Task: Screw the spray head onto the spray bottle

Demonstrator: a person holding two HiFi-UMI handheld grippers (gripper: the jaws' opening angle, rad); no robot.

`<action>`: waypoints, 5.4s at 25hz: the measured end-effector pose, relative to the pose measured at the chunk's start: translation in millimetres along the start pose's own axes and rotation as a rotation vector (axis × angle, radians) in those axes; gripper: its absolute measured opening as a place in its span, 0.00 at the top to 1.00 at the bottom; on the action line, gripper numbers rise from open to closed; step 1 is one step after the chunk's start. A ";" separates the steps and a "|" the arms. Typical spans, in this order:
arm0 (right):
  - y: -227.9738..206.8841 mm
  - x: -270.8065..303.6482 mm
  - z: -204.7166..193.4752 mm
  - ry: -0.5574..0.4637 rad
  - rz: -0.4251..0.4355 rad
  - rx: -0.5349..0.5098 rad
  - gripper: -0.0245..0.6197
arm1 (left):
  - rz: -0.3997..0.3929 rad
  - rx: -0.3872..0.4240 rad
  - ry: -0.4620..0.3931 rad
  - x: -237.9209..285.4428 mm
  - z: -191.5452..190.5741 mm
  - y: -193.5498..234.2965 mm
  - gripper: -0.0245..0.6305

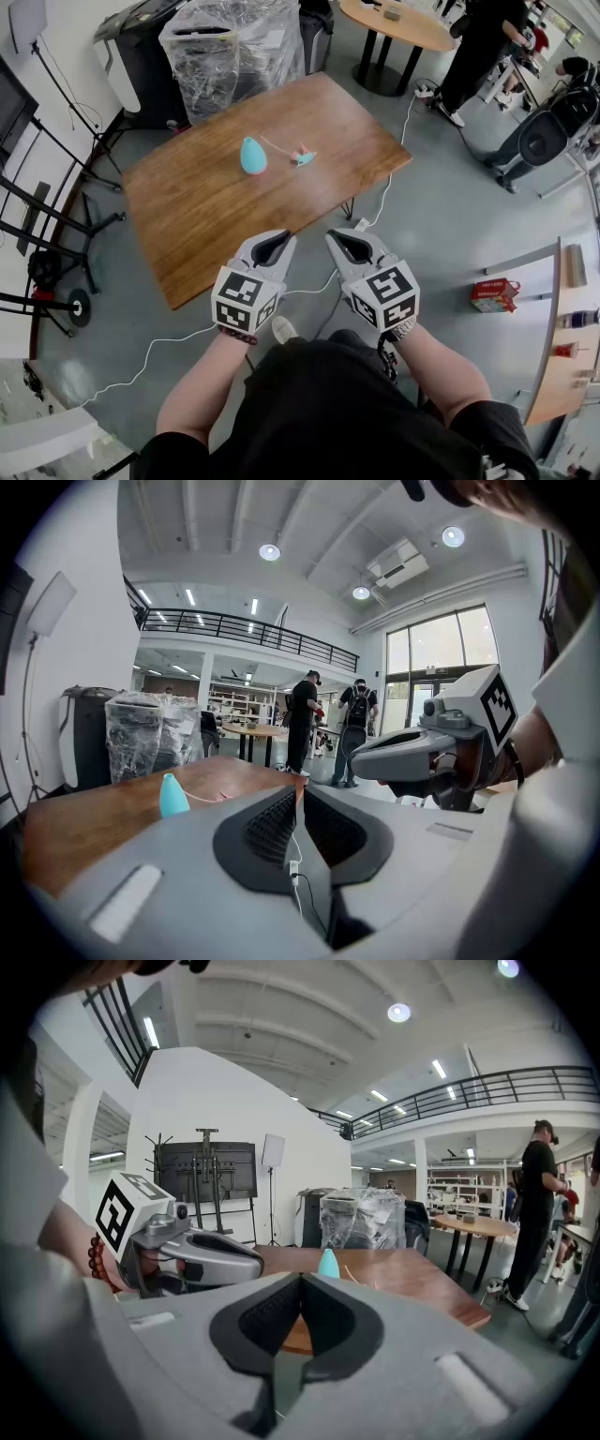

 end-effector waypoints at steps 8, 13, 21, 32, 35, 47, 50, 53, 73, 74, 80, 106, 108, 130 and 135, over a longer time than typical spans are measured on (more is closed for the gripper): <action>-24.5 54.6 -1.3 0.053 -0.008 0.005 0.97 | 0.004 -0.017 0.046 40.7 -13.3 54.2 0.85; -51.1 80.1 -11.3 0.084 0.007 0.003 0.97 | 0.025 -0.011 0.104 80.1 -37.5 82.3 0.83; -121.7 124.7 -33.5 0.133 0.048 0.036 0.97 | 0.099 0.009 0.245 156.8 -85.0 136.6 0.79; -194.5 160.9 -59.1 0.226 0.124 0.070 0.97 | 0.162 0.014 0.426 235.0 -157.3 183.7 0.79; -201.4 165.9 -61.9 0.246 0.123 0.072 0.97 | 0.151 0.005 0.455 246.4 -170.9 188.5 0.79; -197.8 176.5 -62.6 0.285 0.033 0.092 0.97 | 0.113 -0.021 0.500 266.6 -196.3 203.7 0.81; -193.6 177.9 -60.3 0.286 0.020 0.086 0.97 | 0.092 -0.024 0.496 268.5 -199.0 204.6 0.90; -192.3 178.5 -57.8 0.288 0.007 0.080 0.97 | 0.073 -0.044 0.476 270.0 -195.4 205.6 0.91; -154.6 221.5 -23.9 0.353 0.414 -0.846 0.67 | -0.148 -0.537 0.267 240.2 -69.6 200.7 0.93; -150.8 224.2 -21.4 0.353 0.453 -0.915 0.64 | -0.154 -0.569 0.253 236.6 -64.4 202.5 0.93; -137.4 244.0 -13.1 0.384 0.665 -1.284 0.58 | -0.214 -0.680 0.186 224.3 -37.1 205.6 0.93; -115.0 256.1 -10.4 0.374 0.961 -1.642 0.78 | -0.459 -0.763 0.125 193.2 5.6 196.7 0.92; -118.5 256.3 -11.7 0.403 0.960 -1.642 0.78 | -0.459 -0.756 0.115 190.6 6.4 197.1 0.89; -125.0 268.7 18.9 0.493 0.883 -1.222 0.78 | 0.006 -0.014 0.310 138.0 -66.5 276.5 0.31; -125.8 273.1 30.4 0.490 0.854 -1.106 0.78 | 0.057 0.117 0.317 150.8 -92.6 290.3 0.23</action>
Point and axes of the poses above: the fingertips, and each gripper's own axes: x forward along the fingers, y to its left, z out of its top, the point moved 6 cm from there along -x, backward along the fingers, and after that the axes turned 14 degrees about -y, right-handed, at the moved point
